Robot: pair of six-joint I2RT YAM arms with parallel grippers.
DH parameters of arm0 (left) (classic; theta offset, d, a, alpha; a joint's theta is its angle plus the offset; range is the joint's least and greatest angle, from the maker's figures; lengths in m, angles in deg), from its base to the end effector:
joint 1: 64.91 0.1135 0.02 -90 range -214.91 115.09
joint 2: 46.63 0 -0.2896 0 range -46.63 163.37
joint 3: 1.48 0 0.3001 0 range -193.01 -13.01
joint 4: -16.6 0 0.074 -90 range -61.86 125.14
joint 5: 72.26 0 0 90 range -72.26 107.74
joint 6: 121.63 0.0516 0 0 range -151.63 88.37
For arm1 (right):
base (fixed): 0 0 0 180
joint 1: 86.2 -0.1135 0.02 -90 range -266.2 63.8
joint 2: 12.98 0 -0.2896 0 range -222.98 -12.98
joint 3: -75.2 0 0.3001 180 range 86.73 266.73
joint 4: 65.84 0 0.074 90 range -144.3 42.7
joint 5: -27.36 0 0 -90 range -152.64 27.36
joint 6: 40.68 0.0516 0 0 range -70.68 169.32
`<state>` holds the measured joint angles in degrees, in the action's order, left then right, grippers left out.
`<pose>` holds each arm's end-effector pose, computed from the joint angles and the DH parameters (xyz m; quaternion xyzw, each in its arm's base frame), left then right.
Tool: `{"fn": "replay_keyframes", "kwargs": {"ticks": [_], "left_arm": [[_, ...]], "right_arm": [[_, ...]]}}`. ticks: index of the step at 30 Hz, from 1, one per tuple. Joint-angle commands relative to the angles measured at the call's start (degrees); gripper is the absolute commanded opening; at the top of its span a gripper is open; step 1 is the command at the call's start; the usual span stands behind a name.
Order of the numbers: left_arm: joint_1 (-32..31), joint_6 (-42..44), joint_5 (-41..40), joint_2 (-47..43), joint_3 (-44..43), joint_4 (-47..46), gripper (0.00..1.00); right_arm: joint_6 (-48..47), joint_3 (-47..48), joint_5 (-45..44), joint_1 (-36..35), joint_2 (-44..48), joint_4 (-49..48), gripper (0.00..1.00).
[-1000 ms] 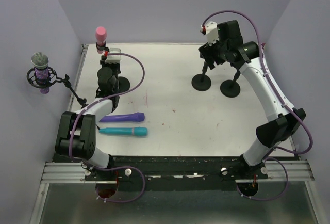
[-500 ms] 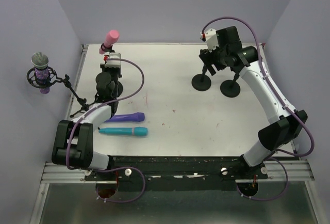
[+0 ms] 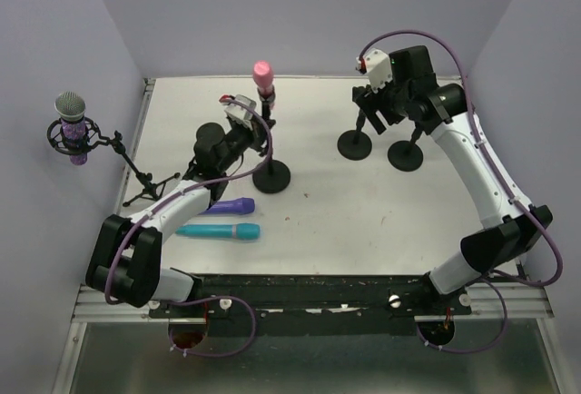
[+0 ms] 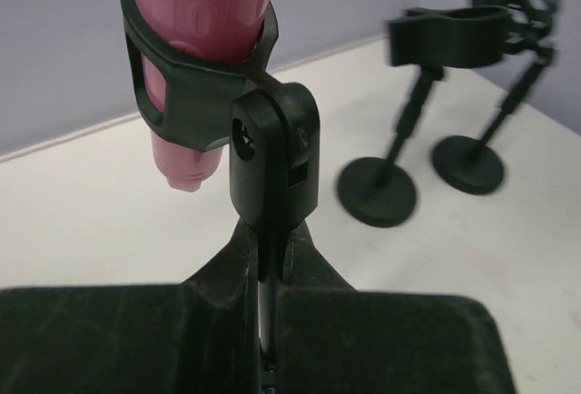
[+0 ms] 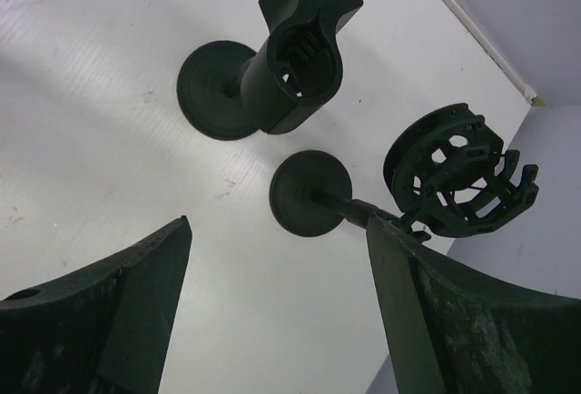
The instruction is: Remove the microphone from the stand
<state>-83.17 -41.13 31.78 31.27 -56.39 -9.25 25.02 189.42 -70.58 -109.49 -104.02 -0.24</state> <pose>0.3374 -0.1245 0.2856 0.1405 0.6753 -0.2543 0.6779 0.3642 0.1490 0.4368 -0.3427 0.8465 -0.0669 0.4018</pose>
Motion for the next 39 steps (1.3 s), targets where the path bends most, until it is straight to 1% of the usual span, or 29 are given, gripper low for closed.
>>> {"fn": "replay_keyframes", "kwargs": {"ticks": [1, 3, 5, 6, 7, 9, 10, 11, 12, 13, 15, 16, 21, 24, 26, 28, 29, 30, 32, 33, 35, 37, 39], "left_arm": [[-7.0, -6.9, 15.1, 1.9, 0.6, -5.1, 0.0], [-8.5, -7.3, 19.5, 2.8, 0.9, -7.3, 0.0], [-9.3, -7.7, 22.8, 3.3, 1.3, -8.8, 0.0], [-9.3, -7.9, 24.3, 3.5, 1.2, -8.9, 0.0], [-9.3, -7.9, 25.7, 3.7, 1.0, -8.6, 0.03], [-9.3, -5.8, 26.9, 3.5, 0.5, -5.5, 0.28], [-9.2, -4.6, 27.0, 3.4, 0.2, -3.9, 0.4], [-9.3, -2.8, 26.3, 3.1, 0.0, -1.6, 0.48], [-9.2, -1.3, 25.7, 2.7, -0.2, -0.1, 0.56], [-9.3, 0.7, 25.1, 1.9, -0.4, 1.9, 0.61], [-9.3, 4.3, 22.9, 0.3, -1.4, 6.7, 0.69], [-9.3, 5.8, 21.7, -0.3, -2.1, 8.8, 0.71], [-9.2, 13.3, 16.6, -6.6, -1.8, 18.6, 0.73], [-9.4, 15.0, 13.7, -11.8, -1.2, 23.0, 0.74], [-9.5, 16.0, 13.2, -14.9, -1.8, 27.0, 0.76], [-9.8, 18.0, 14.2, -18.4, -1.8, 29.9, 0.8], [-9.9, 18.4, 13.5, -19.7, -2.1, 31.7, 0.85], [-10.1, 18.4, 12.6, -20.8, -2.8, 33.8, 0.87], [-10.3, 18.4, 11.5, -21.8, -5.0, 38.7, 0.98], [-10.4, 18.5, 10.1, -22.1, -5.7, 40.4, 0.98], [-10.7, 16.9, 5.2, -22.8, -6.4, 39.9, 0.98], [-10.8, 17.2, 4.8, -21.7, -8.1, 40.5, 0.98], [-11.0, 16.6, 4.7, -19.9, -10.4, 40.5, 0.98]], "right_arm": [[-2.7, -0.3, 4.7, -0.3, 5.0, 2.7, 0.85], [-3.7, -0.4, 7.5, -0.3, 6.3, 3.4, 0.86], [-5.1, 0.3, 14.9, -0.3, 7.4, 5.0, 0.86], [-5.8, 0.8, 17.2, -0.2, 7.5, 6.0, 0.86], [-6.4, 1.5, 19.4, -0.3, 7.4, 7.1, 0.87], [-8.9, 2.9, 24.7, -0.3, 6.8, 10.3, 0.87], [-9.9, 3.1, 26.4, -0.3, 6.6, 11.4, 0.87], [-10.5, 3.0, 27.8, -0.3, 6.3, 11.7, 0.87], [-11.0, 2.8, 28.9, -0.3, 6.4, 11.3, 0.87], [-11.7, 2.3, 30.0, -0.3, 6.7, 10.8, 0.88], [-13.1, 1.3, 32.0, -0.3, 7.4, 8.6, 0.89], [-14.0, 0.8, 33.1, -0.3, 7.7, 7.9, 0.9], [-17.1, -1.3, 38.7, -0.3, 8.8, 1.7, 0.91], [-16.2, -2.8, 43.3, -0.4, 8.7, -4.3, 0.91], [-14.1, -2.9, 47.3, -0.8, 7.9, -8.8, 0.91], [-13.3, -2.8, 50.3, -2.0, 6.9, -12.1, 0.91], [-13.0, -2.9, 51.4, -2.8, 6.6, -13.8, 0.91], [-12.7, -3.3, 52.6, -3.4, 6.4, -15.5, 0.91], [-13.1, -4.3, 54.1, -5.0, 6.1, -18.5, 0.91], [-13.8, -5.0, 54.6, -5.7, 6.1, -19.4, 0.91], [-15.4, -6.4, 55.6, -7.0, 5.9, -21.6, 0.91], [-16.1, -8.4, 54.4, -8.5, 5.4, -24.5, 0.91], [-15.0, -10.9, 51.5, -10.4, 5.1, -29.5, 0.89]]}}
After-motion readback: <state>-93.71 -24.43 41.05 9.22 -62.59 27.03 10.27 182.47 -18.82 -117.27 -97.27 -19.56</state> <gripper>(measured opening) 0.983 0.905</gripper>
